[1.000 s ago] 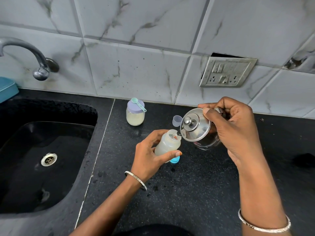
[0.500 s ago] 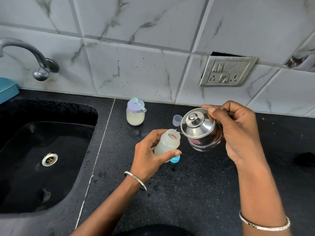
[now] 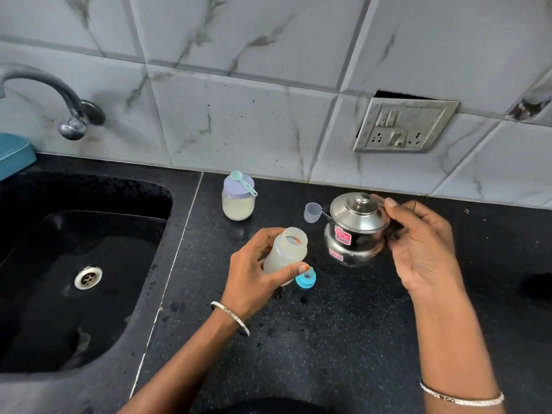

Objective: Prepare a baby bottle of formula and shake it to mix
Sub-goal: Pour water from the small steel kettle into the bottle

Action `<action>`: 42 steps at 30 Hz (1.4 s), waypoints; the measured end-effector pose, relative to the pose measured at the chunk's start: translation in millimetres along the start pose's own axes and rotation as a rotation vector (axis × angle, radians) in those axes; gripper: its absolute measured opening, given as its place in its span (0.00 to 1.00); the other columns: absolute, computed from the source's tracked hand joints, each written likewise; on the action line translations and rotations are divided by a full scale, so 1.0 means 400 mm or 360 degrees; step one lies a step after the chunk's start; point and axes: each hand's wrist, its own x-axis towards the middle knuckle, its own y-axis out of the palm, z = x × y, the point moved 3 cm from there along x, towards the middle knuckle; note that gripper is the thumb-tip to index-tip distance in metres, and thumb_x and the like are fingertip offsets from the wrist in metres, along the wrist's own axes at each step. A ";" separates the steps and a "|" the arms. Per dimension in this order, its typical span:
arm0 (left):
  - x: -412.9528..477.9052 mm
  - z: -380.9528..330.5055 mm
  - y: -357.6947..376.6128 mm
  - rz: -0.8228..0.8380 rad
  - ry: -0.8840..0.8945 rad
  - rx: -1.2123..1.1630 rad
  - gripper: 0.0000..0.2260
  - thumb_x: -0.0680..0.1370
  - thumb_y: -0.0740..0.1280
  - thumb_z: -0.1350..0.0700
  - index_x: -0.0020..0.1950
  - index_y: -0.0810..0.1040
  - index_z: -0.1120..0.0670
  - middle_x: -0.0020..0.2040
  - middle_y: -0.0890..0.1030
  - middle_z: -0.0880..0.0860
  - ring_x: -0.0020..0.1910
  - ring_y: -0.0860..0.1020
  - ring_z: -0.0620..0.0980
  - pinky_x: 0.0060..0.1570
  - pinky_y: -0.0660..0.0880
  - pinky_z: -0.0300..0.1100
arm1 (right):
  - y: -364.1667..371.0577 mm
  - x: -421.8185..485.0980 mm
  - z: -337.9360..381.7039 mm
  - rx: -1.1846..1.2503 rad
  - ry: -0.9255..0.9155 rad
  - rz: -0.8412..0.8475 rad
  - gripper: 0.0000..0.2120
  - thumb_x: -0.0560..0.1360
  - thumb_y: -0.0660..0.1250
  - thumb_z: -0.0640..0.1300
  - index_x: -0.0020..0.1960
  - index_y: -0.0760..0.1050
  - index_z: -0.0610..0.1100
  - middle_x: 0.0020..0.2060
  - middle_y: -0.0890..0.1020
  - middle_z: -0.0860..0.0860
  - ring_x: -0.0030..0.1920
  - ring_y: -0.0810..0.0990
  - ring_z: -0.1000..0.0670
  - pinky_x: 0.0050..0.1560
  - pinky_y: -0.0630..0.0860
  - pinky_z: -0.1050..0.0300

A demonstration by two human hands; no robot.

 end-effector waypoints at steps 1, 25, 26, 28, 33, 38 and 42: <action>0.001 0.000 0.000 -0.0004 -0.0005 0.0001 0.24 0.66 0.80 0.46 0.60 0.78 0.44 0.57 0.83 0.39 0.59 0.80 0.42 0.55 0.80 0.40 | -0.001 0.001 -0.001 -0.0021 -0.0016 0.0001 0.13 0.78 0.67 0.31 0.37 0.73 0.42 0.43 0.89 0.46 0.54 0.88 0.48 0.56 0.78 0.52; 0.004 0.002 0.035 0.0059 -0.0039 -0.0032 0.25 0.67 0.82 0.49 0.61 0.78 0.45 0.58 0.83 0.41 0.60 0.80 0.45 0.58 0.80 0.45 | 0.055 -0.017 0.050 -0.0976 -0.0611 0.0377 0.11 0.76 0.75 0.39 0.38 0.79 0.49 0.49 0.89 0.54 0.53 0.87 0.51 0.59 0.82 0.39; 0.004 0.002 0.035 0.0059 -0.0038 -0.0032 0.25 0.67 0.82 0.49 0.61 0.78 0.45 0.58 0.83 0.41 0.60 0.80 0.45 0.58 0.80 0.45 | 0.054 -0.016 0.047 -0.0935 -0.0581 0.0374 0.11 0.76 0.75 0.38 0.37 0.79 0.49 0.49 0.89 0.53 0.53 0.87 0.50 0.60 0.82 0.39; 0.003 0.000 0.035 0.0054 -0.0041 -0.0038 0.25 0.67 0.81 0.49 0.60 0.78 0.44 0.58 0.83 0.41 0.60 0.80 0.44 0.58 0.80 0.44 | 0.048 -0.012 0.042 -0.0838 -0.0517 0.0356 0.11 0.76 0.75 0.36 0.38 0.80 0.48 0.49 0.90 0.51 0.54 0.87 0.48 0.60 0.82 0.41; 0.005 0.001 0.029 0.0025 -0.0063 -0.0013 0.25 0.66 0.81 0.48 0.60 0.78 0.44 0.58 0.83 0.40 0.60 0.80 0.43 0.57 0.80 0.43 | 0.025 0.004 0.029 -0.0414 -0.0315 0.0232 0.13 0.76 0.71 0.32 0.36 0.78 0.45 0.43 0.90 0.47 0.50 0.88 0.48 0.47 0.80 0.60; 0.008 0.006 0.015 -0.0036 -0.0104 -0.0016 0.25 0.66 0.81 0.49 0.60 0.78 0.45 0.58 0.83 0.41 0.60 0.81 0.44 0.57 0.80 0.45 | -0.027 0.045 -0.013 0.0088 0.0014 0.0061 0.13 0.77 0.67 0.30 0.37 0.72 0.43 0.40 0.89 0.47 0.50 0.89 0.49 0.55 0.79 0.53; 0.016 0.014 -0.003 -0.0103 -0.0141 0.0011 0.25 0.65 0.81 0.48 0.60 0.79 0.47 0.57 0.84 0.42 0.59 0.81 0.44 0.58 0.80 0.47 | -0.077 0.103 -0.075 0.0355 0.0092 -0.0158 0.15 0.79 0.66 0.29 0.36 0.71 0.43 0.31 0.86 0.51 0.40 0.88 0.56 0.53 0.78 0.56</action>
